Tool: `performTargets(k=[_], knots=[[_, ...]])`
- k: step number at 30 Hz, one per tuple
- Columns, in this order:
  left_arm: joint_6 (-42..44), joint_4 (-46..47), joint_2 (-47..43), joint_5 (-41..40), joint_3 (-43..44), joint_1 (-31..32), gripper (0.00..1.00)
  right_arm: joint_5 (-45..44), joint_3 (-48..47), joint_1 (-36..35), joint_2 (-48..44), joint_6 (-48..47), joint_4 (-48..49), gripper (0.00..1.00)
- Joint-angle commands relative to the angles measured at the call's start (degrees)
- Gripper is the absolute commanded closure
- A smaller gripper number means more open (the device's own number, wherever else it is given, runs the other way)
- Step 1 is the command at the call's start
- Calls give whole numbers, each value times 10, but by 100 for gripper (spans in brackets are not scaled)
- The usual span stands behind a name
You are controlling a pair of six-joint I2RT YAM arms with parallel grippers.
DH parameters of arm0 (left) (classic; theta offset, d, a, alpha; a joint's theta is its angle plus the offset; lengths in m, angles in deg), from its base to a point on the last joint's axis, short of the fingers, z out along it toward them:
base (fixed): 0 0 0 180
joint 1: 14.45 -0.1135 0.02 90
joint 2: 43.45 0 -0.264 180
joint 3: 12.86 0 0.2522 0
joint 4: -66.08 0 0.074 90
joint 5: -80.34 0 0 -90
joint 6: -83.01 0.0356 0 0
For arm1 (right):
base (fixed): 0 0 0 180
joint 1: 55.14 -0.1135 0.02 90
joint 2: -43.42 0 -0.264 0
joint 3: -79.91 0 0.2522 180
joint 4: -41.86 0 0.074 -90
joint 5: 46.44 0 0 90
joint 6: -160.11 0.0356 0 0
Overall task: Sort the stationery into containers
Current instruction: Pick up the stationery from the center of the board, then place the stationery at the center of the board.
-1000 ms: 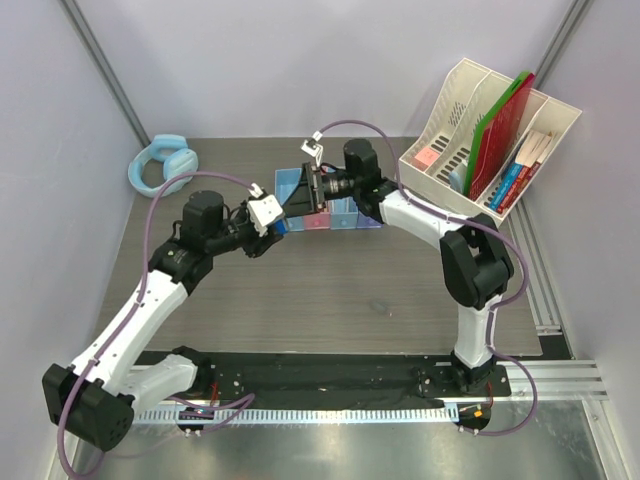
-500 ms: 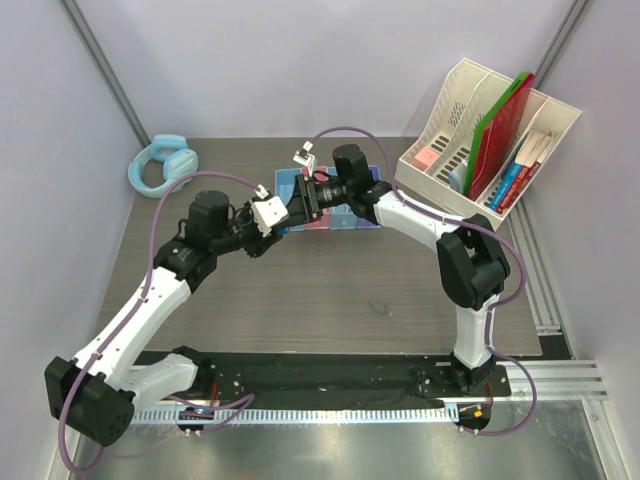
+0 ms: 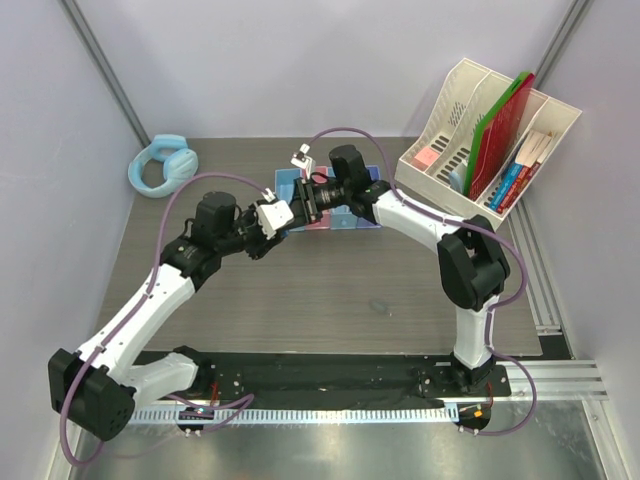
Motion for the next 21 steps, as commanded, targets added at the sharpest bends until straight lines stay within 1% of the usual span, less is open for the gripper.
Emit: performTargets(k=[1,2,6,13,15,16,17,18,20,21], knots=[[5,31,-2,6,6,2,54,-19,-8,-4,-45,-51,-31,90],[2,32,-3,9,7,2,49,-22,-9,-4,-52,-72,-40,91],[-19,31,-4,19,15,1,46,-66,-20,-4,-76,-138,-112,93],[-52,28,-8,55,30,-12,40,-133,-20,-3,-133,-225,-175,94],[-73,26,-4,95,43,-24,38,-149,-25,-2,-144,-245,-195,95],[-82,26,3,113,49,-39,37,-157,-26,-3,-154,-267,-202,95],[-90,16,9,133,66,-48,34,-174,-27,-2,-160,-276,-207,95],[-108,12,15,180,76,-64,33,-180,-28,-2,-166,-288,-218,95],[-134,17,31,228,98,-81,33,-200,-26,-2,-184,-316,-226,95],[-164,22,35,276,105,-96,32,-204,-25,-2,-190,-318,-230,95]])
